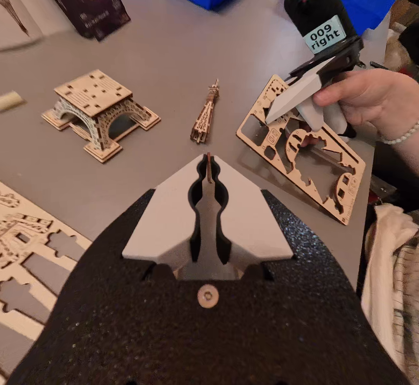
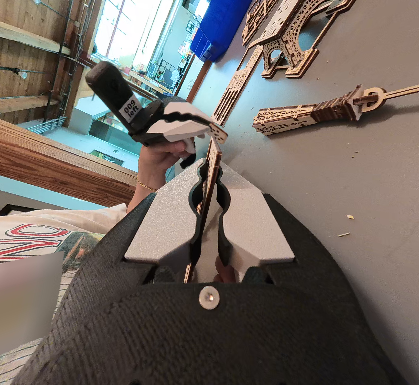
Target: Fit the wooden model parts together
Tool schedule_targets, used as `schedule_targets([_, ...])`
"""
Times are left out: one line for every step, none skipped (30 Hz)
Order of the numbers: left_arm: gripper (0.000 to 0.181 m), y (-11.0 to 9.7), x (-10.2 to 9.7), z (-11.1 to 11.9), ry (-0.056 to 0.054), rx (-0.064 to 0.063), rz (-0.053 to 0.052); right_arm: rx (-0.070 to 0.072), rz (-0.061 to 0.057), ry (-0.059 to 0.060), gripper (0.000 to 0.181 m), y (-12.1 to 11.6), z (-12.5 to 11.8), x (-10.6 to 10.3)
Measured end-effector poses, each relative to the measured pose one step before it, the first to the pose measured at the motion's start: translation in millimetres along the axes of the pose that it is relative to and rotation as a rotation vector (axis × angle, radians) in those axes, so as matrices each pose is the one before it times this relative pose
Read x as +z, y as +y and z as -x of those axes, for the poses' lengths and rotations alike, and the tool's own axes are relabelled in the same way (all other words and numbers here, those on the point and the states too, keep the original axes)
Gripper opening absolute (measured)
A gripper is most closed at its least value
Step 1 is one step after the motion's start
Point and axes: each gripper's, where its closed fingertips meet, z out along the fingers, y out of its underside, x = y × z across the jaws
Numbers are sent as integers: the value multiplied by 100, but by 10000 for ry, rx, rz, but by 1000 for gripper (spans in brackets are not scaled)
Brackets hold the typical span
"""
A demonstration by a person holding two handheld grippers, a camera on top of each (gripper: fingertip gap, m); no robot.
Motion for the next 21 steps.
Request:
schedule_targets([1, 300, 236, 99, 17, -214, 140, 13, 2, -14, 2, 1, 5, -3])
schedule_targets([1, 200, 164, 254, -102, -152, 83, 13, 4, -8, 2, -1, 4, -5])
schedule_targets([4, 62, 71, 463, -245, -63, 33, 8, 0, -8, 2, 5, 9, 1])
schedule_targets([19, -15, -19, 528, -300, 74, 7, -2, -4, -6, 2, -10, 3, -5])
schedule_targets([31, 44, -114, 707, -422, 120, 70, -13, -6, -2, 2, 1, 11, -7])
schedule_targets([34, -40, -211, 799, -491, 165, 27, -15, -8, -9, 2, -1, 19, -6])
schedule_targets([36, -357, -291, 591, -378, 181, -164, -17, -10, -31, 2, -13, 53, -14])
schedule_targets([38, -596, -337, 95, -106, 110, -316, -24, -13, -46, 2, -16, 82, -17])
schedule_targets([35, -740, -304, -700, 345, 26, -372, -37, -24, -59, 2, -30, 112, -30])
schedule_targets([32, -777, -210, -1385, 723, -69, -381, -70, -40, -105, 2, -42, 193, -51])
schedule_targets([33, -651, -17, -1695, 903, -184, -313, -102, -53, -138, 2, -66, 273, -60])
schedule_targets([35, -339, 196, -1712, 956, -320, -150, -139, -62, -148, 2, -86, 319, -70])
schedule_targets([37, -1, 409, -1340, 800, -443, 30, -243, -96, -161, 2, -87, 406, -82])
schedule_targets([40, 213, 530, -797, 527, -438, 120, -201, -87, -204, 1, -95, 465, -113])
schedule_targets([42, 338, 561, -402, 329, -358, 137, -127, -88, -239, 1, -115, 438, -115])
schedule_targets([42, 355, 554, -237, 267, -284, 123, -57, -66, -204, 1, -69, 331, -98])
schedule_targets([42, 340, 539, -159, 228, -314, 122, -31, -40, -128, 1, -45, 208, -63])
schedule_targets([42, 291, 511, -152, 231, -357, 113, -55, -17, -94, 1, -18, 176, -27])
schedule_targets([36, 164, 417, -324, 356, -339, 33, -51, -5, -63, 1, 7, 141, -17])
schedule_targets([24, -49, 308, -690, 610, -330, -106, -6, -13, 23, 1, -15, -20, -9])
schedule_targets([15, -241, 201, -579, 564, -391, -223, 10, 9, -49, 1, 19, 55, -3])
